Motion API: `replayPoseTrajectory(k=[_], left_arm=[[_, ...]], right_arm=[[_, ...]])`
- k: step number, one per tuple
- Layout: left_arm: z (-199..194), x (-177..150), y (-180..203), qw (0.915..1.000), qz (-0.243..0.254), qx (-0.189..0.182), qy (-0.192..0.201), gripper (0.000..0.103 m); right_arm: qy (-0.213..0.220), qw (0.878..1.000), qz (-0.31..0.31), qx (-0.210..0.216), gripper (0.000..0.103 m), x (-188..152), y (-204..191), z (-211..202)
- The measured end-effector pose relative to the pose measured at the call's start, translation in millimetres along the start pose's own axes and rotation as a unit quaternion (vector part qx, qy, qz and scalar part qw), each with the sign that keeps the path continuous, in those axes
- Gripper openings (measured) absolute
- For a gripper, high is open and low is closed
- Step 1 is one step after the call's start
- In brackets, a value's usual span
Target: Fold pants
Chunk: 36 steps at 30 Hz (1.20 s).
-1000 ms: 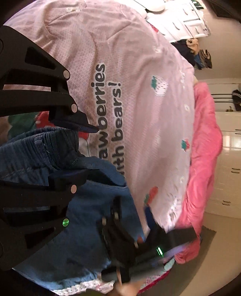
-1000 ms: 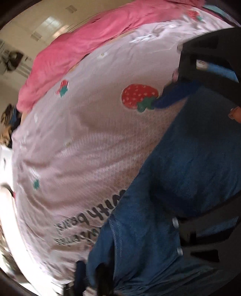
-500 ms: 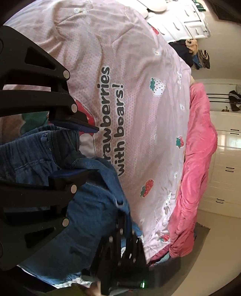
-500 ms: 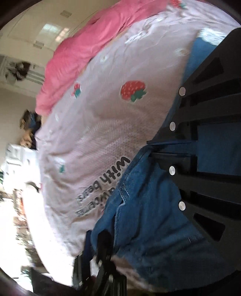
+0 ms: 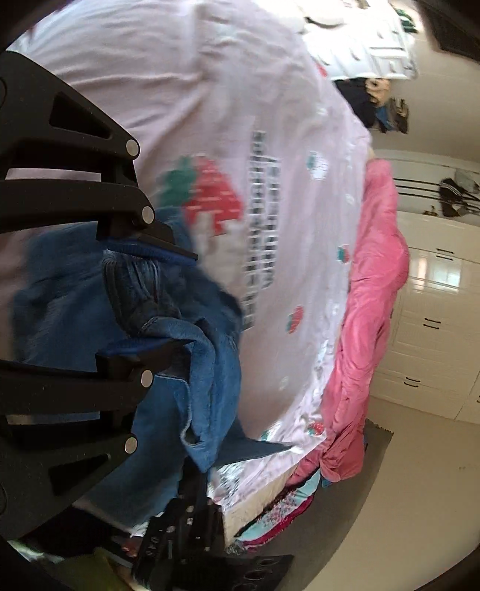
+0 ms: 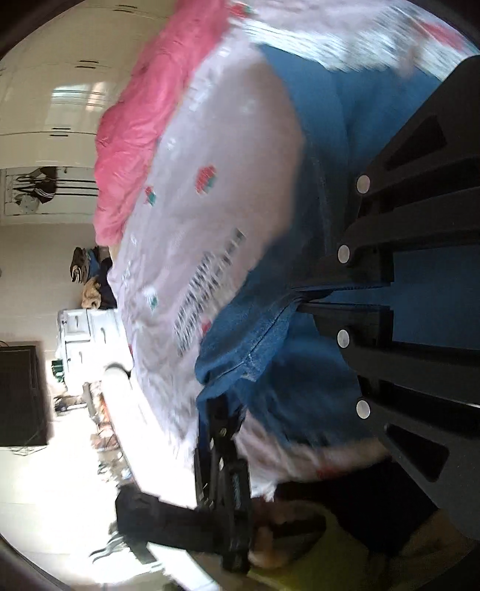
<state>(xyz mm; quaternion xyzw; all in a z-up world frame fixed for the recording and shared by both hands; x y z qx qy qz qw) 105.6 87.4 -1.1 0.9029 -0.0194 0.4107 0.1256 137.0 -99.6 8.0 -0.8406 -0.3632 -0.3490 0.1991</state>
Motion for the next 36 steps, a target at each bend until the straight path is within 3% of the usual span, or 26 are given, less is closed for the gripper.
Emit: replayPoseTrajectory(k=[6, 10, 19, 25, 32, 36], left_arm=[[-18, -37, 9, 0.9992, 0.025, 0.009, -0.029, 0.028], [-22, -61, 1, 0.9986, 0.009, 0.017, -0.05, 0.028], [-19, -74, -1, 0.9968, 0.007, 0.021, -0.077, 0.03], [-36, -82, -10, 0.9956, -0.012, 0.023, -0.09, 0.04], [-71, -51, 16, 0.9994, 0.006, 0.015, -0.032, 0.04], [-59, -43, 37, 0.9993, 0.018, -0.011, -0.032, 0.04]], right_arm=[[-0.01, 0.999, 0.035, 0.021, 0.005, -43, -36, -14], [-0.019, 0.999, 0.031, 0.027, 0.005, -61, -59, -13], [-0.09, 0.995, 0.034, 0.019, 0.007, -95, -80, 21], [-0.086, 0.995, 0.045, 0.033, 0.009, -98, -80, 18], [-0.083, 0.993, 0.056, 0.055, 0.016, -99, -81, 12], [-0.08, 0.993, 0.056, 0.07, 0.017, -101, -86, 5]])
Point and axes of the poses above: each gripper's, at about its wrist camera, not at the fingertips, and z roughly the way its jaws point, y to its right, x to its top, the point moved 5 cm from there along z, roughly the way its jaws point, and after that the axes turned 1 degree about -y, right-handed, at the moved point
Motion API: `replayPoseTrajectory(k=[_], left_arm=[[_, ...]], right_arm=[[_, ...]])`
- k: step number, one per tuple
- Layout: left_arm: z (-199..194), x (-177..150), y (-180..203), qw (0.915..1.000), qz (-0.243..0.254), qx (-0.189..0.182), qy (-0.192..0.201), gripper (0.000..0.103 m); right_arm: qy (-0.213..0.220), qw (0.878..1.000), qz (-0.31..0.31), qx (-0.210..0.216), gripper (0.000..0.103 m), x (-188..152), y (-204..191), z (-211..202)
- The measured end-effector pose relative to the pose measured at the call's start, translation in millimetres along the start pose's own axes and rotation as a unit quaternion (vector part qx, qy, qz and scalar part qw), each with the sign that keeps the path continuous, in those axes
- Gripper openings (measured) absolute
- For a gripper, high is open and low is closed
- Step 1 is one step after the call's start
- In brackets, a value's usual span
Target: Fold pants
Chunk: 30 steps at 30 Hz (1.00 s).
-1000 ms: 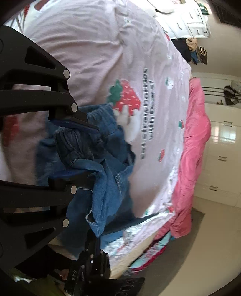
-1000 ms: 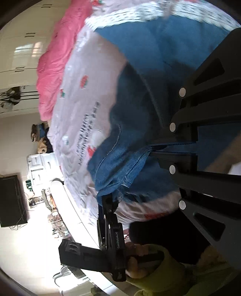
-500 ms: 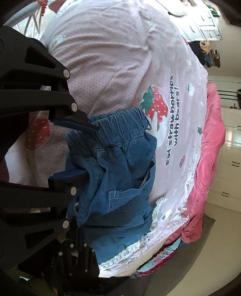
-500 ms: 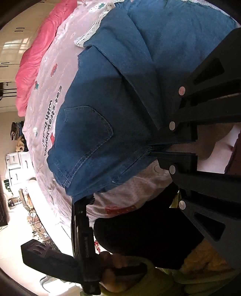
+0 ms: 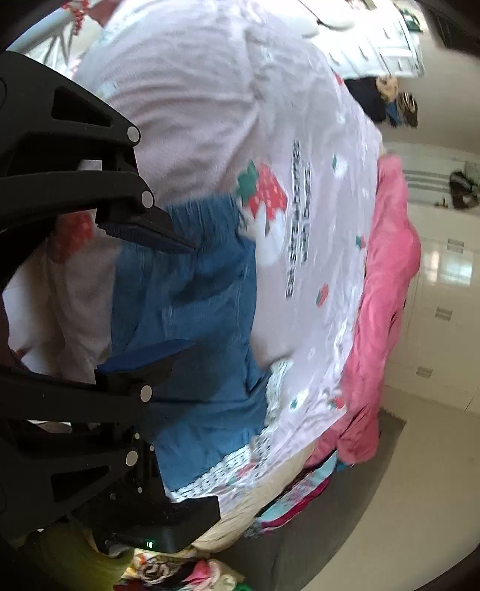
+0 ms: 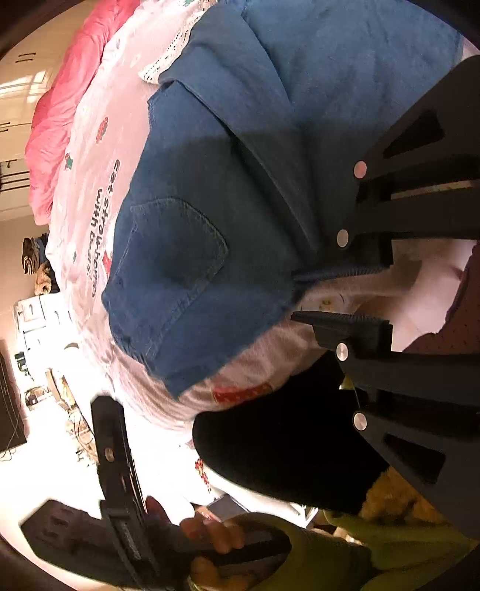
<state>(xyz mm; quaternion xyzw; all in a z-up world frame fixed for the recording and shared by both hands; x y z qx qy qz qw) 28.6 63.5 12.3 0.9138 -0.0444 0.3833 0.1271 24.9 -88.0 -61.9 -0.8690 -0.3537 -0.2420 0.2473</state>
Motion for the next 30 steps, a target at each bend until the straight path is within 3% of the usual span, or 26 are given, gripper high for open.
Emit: replayPoseTrajectory(k=[4, 7, 9, 13, 16, 19, 22, 25, 28, 30], left_arm=[[47, -19, -3, 0.998, -0.004, 0.004, -0.064, 0.04], [64, -30, -7, 0.9968, -0.007, 0.009, -0.079, 0.04], [65, -31, -5, 0.997, 0.003, 0.014, -0.076, 0.04], [67, -34, -6, 0.9971, 0.0, 0.01, -0.076, 0.039], [71, -35, -4, 0.9969, 0.004, 0.015, -0.077, 0.039], [51, -26, -2, 0.9985, -0.004, 0.009, -0.055, 0.039], [28, -13, 4, 0.9996, 0.006, 0.013, -0.024, 0.04], [18, -2, 19, 0.9997, 0.019, -0.005, -0.011, 0.042], [25, 1, 37, 0.9988, 0.027, -0.035, -0.022, 0.043], [34, 0, 51, 0.9972, 0.033, -0.058, -0.035, 0.043]], right_arm=[[0.049, 0.999, 0.008, 0.005, 0.017, 11, -4, -28], [0.066, 0.998, 0.013, -0.013, 0.023, 25, 6, -33], [0.056, 0.998, 0.021, -0.027, 0.024, 29, 14, -23], [-0.023, 0.996, 0.071, -0.057, 0.024, 12, 39, 21], [-0.012, 0.995, 0.086, -0.048, 0.024, 9, 40, 17], [0.035, 0.994, 0.096, -0.038, 0.024, 15, 42, -15], [0.08, 0.988, 0.114, -0.067, 0.038, 17, 59, -54], [0.101, 0.979, 0.139, -0.109, 0.039, 10, 84, -82], [0.105, 0.968, 0.177, -0.146, 0.042, 1, 115, -99], [0.109, 0.963, 0.192, -0.154, 0.049, -2, 128, -105]])
Point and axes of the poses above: each gripper's, at about its wrist camera, not at the fingertips, and z roughly the way its jaws point, y to its right, x to its top, the point moved 5 cm from there along z, roughly the way its jaws point, and after that the axes turned 1 degree about -y, right-handed, at the moved point
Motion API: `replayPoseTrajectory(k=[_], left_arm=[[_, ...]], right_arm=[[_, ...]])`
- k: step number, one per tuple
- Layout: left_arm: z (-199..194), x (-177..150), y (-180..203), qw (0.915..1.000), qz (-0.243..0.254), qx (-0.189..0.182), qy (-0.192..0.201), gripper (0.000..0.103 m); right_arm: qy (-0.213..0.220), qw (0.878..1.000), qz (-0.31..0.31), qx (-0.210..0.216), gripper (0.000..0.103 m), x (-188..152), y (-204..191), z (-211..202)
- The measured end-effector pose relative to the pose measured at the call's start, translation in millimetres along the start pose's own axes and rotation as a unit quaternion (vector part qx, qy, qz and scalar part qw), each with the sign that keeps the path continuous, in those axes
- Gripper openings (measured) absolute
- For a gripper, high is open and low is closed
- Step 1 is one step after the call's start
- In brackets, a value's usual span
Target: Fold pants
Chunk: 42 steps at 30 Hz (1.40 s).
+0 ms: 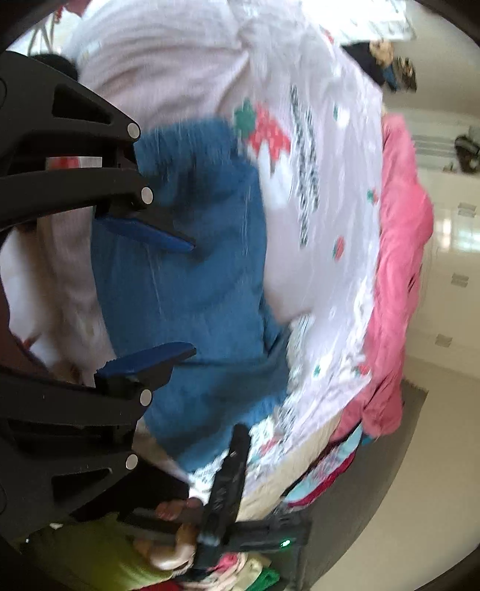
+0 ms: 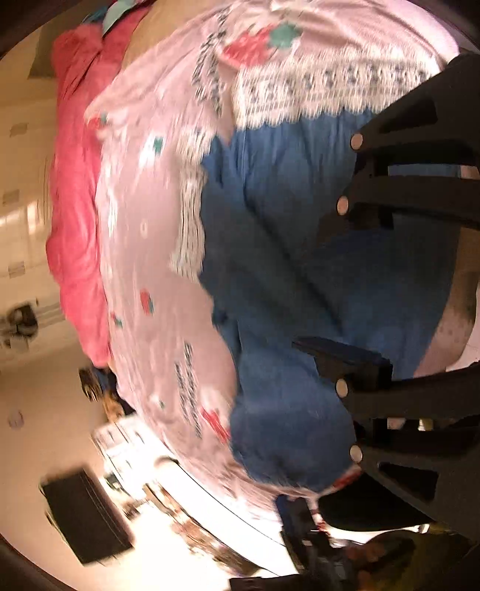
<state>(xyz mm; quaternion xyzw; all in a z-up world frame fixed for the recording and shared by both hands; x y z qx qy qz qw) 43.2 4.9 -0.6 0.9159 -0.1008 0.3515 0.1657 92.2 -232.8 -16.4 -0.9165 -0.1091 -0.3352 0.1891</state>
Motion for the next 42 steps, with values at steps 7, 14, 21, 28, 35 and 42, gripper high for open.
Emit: replayPoseTrajectory(k=[7, 14, 21, 28, 35, 42], left_arm=[[47, -5, 49, 0.9962, 0.03, -0.063, -0.051, 0.044], [94, -1, 65, 0.9911, 0.021, -0.093, -0.093, 0.044], [119, 5, 69, 0.9922, 0.016, -0.092, -0.082, 0.025], [129, 1, 74, 0.9879, 0.007, -0.132, -0.081, 0.014], [125, -1, 79, 0.9867, 0.023, -0.143, -0.074, 0.014], [121, 4, 70, 0.9864, 0.019, -0.145, -0.075, 0.014]], right_arm=[[0.015, 0.999, -0.005, -0.037, 0.056, 18, 15, -3], [0.006, 0.998, -0.024, -0.05, 0.057, 49, 21, 13], [-0.031, 0.996, -0.049, -0.066, 0.061, 86, 15, 63], [-0.079, 0.989, -0.088, -0.094, 0.063, 114, 0, 130], [-0.114, 0.981, -0.078, -0.136, 0.063, 130, 1, 188], [-0.129, 0.978, -0.051, -0.155, 0.035, 136, 19, 210]])
Point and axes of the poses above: each gripper's, at about its wrist camera, not at the fingertips, and z roughly the way its jaws point, y to its right, x to its top, the point moved 5 cm from there along z, roughly the way its jaws point, and after that the axes turned 1 degree about -y, right-handed, at the moved point
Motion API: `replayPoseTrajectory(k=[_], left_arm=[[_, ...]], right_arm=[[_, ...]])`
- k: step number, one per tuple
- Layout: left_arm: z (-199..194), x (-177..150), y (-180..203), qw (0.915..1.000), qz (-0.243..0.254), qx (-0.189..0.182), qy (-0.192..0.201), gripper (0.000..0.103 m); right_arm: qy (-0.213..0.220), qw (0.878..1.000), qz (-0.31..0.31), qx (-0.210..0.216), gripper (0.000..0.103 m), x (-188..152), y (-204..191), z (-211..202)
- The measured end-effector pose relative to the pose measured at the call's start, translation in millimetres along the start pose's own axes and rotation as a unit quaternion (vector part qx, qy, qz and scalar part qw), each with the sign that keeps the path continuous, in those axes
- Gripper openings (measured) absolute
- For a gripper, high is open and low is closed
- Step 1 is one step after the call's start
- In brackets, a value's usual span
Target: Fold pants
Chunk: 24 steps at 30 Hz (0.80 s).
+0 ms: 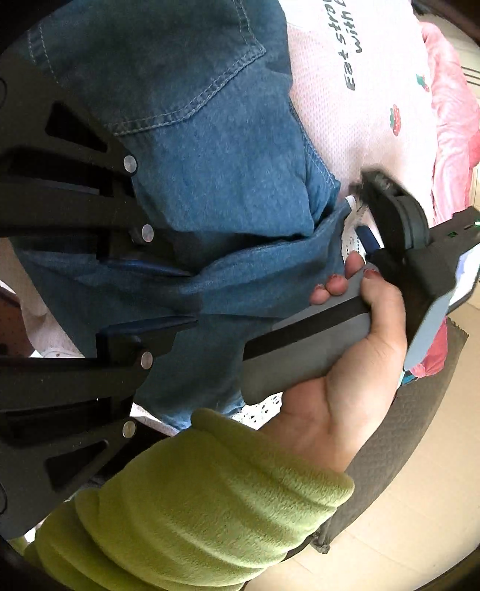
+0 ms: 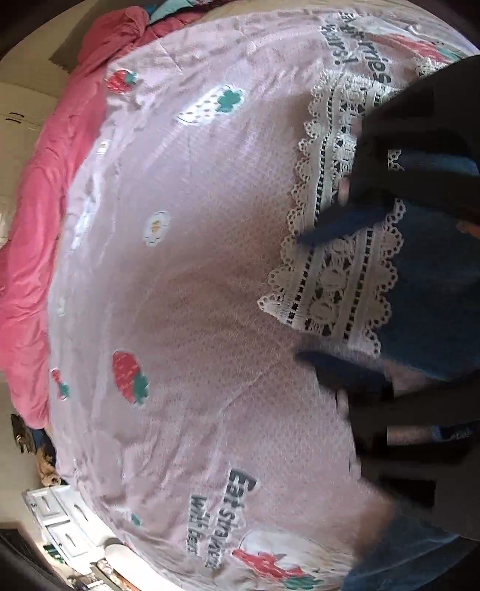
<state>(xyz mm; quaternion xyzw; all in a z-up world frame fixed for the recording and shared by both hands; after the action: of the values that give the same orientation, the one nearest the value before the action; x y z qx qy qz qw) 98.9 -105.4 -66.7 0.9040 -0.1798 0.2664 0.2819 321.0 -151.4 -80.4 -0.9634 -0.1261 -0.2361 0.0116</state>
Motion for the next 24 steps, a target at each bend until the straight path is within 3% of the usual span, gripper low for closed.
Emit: replayPoseTrajectory(k=[1, 3, 9, 15, 18, 24], left_arm=[[-1, 0, -1, 1.0, 0.0, 0.001, 0.001, 0.014], [-5, 1, -3, 1.0, -0.001, 0.001, 0.002, 0.014], [-15, 1, -15, 0.9999, -0.009, 0.004, 0.01, 0.014], [-20, 3, -18, 0.9996, 0.005, 0.024, 0.018, 0.014], [-25, 2, -16, 0.9991, 0.008, 0.033, 0.025, 0.006], [-32, -9, -10, 0.9975, 0.046, 0.043, 0.032, 0.005]], right_arm=[[0.004, 1.0, -0.001, 0.005, 0.032, 0, 3, 1], [0.017, 0.999, 0.01, 0.031, 0.01, -1, 9, -4], [0.08, 0.993, 0.057, 0.059, 0.008, -21, 47, -57], [0.13, 0.981, 0.125, 0.074, 0.008, -73, 105, -122], [0.142, 0.973, 0.163, 0.08, 0.008, -111, 134, -148], [0.139, 0.962, 0.219, 0.091, 0.008, -196, 157, -181]])
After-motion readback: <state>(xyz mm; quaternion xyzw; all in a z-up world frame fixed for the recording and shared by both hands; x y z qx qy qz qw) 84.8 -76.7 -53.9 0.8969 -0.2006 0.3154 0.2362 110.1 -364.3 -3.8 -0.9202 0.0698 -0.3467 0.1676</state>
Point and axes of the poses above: each gripper's, at about its wrist camera, not at the fingertips, and z roughly the way its jaws point, y to its right, x to its top, the point moved 5 cm from there along z, roughly the way its jaws point, and after that the axes turned 1 degree about -y, right-handed, at the moved point
